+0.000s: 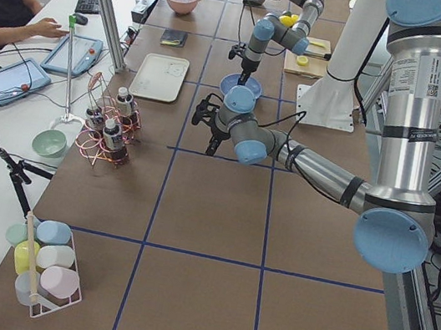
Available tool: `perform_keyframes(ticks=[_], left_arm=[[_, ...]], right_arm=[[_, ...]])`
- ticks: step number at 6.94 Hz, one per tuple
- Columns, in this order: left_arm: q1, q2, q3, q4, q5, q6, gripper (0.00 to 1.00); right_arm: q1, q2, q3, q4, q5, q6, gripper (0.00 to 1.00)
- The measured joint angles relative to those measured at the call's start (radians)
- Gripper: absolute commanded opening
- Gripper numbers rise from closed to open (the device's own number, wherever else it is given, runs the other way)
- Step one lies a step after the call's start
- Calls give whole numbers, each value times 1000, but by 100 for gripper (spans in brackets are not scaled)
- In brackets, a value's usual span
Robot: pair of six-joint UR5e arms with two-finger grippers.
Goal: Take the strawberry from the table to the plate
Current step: 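Carry the strawberry with the right gripper over the plate while the left arm withdraws, then lower the strawberry onto the plate and open the right gripper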
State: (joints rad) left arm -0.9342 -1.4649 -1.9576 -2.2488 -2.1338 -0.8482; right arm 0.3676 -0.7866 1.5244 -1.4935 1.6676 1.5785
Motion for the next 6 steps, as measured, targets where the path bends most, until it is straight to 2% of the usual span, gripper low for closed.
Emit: perform_keyframes(ticks=[1,3,5,6], left_arm=[[0,0,0,0,0,0,82],[0,0,0,0,0,0,82],[0,0,1,0,0,0,82],[0,-1,1,0,0,0,82]], right_arm=[[0,-1,-7,0,0,-1,0],[-1,-3,-12,-1,0,-2,16],[-1,-3,-16,-3,1,-4,57],[-1,-2,-24,-4,1,-8,100]])
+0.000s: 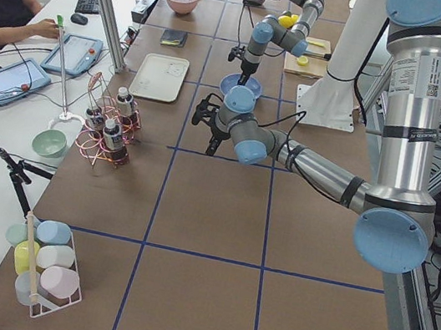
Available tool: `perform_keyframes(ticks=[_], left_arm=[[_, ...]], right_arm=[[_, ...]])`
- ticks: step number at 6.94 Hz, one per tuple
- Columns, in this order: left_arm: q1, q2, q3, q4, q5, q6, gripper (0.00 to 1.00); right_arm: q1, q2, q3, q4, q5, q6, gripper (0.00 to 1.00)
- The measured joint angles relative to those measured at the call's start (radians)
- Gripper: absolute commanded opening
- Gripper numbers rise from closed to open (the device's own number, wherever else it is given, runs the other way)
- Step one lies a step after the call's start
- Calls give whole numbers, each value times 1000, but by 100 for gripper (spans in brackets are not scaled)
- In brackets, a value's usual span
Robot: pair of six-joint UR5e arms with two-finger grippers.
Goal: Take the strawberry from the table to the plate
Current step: 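Lower the strawberry onto the plate and open the right gripper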
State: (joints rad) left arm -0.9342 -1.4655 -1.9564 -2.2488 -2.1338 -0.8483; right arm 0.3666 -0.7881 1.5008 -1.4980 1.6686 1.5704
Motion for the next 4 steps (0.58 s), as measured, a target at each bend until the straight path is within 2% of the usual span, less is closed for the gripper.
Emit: perform_keyframes(ticks=[4], left_arm=[[0,-2,0,0,0,0,82]], right_arm=[[3,4,2,-2,8,-15,100]])
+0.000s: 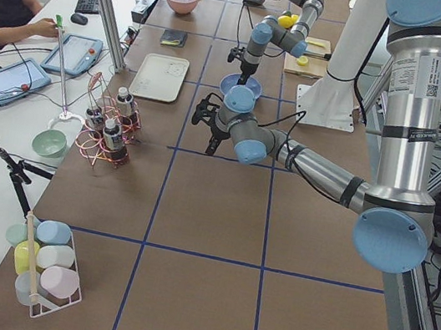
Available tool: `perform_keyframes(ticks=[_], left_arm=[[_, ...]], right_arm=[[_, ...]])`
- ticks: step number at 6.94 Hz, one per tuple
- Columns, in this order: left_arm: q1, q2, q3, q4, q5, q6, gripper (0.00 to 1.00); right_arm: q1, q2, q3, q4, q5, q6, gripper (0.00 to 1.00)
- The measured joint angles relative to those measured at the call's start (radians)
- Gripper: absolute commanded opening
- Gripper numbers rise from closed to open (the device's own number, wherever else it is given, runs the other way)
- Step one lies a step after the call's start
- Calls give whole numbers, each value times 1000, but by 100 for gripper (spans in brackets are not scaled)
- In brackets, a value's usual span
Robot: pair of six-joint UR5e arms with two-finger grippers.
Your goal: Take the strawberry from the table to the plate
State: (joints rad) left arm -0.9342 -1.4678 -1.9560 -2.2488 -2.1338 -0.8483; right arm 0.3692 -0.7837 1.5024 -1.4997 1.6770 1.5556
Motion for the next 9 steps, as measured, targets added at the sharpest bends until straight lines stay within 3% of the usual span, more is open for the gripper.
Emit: perform_keyframes(ticks=[2,4,6,7,9], left_arm=[[0,3,1,-2,0,10,82],[-12,35,1,-8,-4,79,82],[-101,109,13,-11,-84,273,82],[-178,141,47,-8,-149,417,82],[-323,152,140,11,-233,597,83]], right_arm=[[40,-54,123,-47,62,-26,100],[164,-255,379,-93,200,-177,100],[380,-513,548,-101,366,-491,100],[518,-632,576,-99,450,-705,100],[798,-789,528,-106,587,-1144,100]])
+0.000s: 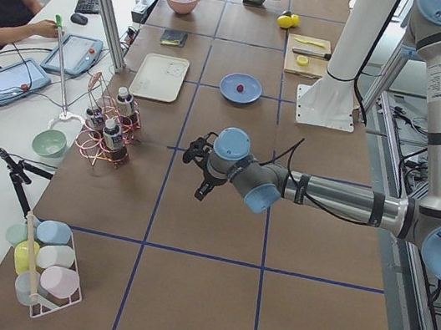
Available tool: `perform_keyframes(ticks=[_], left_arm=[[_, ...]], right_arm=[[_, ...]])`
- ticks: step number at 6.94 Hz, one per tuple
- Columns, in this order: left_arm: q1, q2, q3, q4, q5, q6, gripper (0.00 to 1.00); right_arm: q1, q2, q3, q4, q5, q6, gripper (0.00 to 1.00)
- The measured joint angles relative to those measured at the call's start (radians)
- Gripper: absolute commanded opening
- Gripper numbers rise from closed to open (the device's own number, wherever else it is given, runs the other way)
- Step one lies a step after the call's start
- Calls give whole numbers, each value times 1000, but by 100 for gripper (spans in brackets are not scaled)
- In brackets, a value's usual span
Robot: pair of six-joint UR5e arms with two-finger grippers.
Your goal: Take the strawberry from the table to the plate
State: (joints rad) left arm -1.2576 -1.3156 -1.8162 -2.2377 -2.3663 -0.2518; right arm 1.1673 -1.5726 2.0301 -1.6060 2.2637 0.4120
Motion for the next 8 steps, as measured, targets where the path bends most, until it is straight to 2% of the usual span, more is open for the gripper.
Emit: perform_keyframes(ticks=[1,3,4,8], left_arm=[[-52,-1,22,36,-15,62,83],[-195,-23,34,246,-14,323,83],[-256,-60,33,387,-11,428,100],[-322,-139,-1,777,-14,487,100]], right_arm=[[117,-41,-48,-4,39,-178,100],[266,-67,-143,-15,67,-415,100],[304,-65,-180,-27,70,-489,100],[329,-72,-201,-86,123,-532,100]])
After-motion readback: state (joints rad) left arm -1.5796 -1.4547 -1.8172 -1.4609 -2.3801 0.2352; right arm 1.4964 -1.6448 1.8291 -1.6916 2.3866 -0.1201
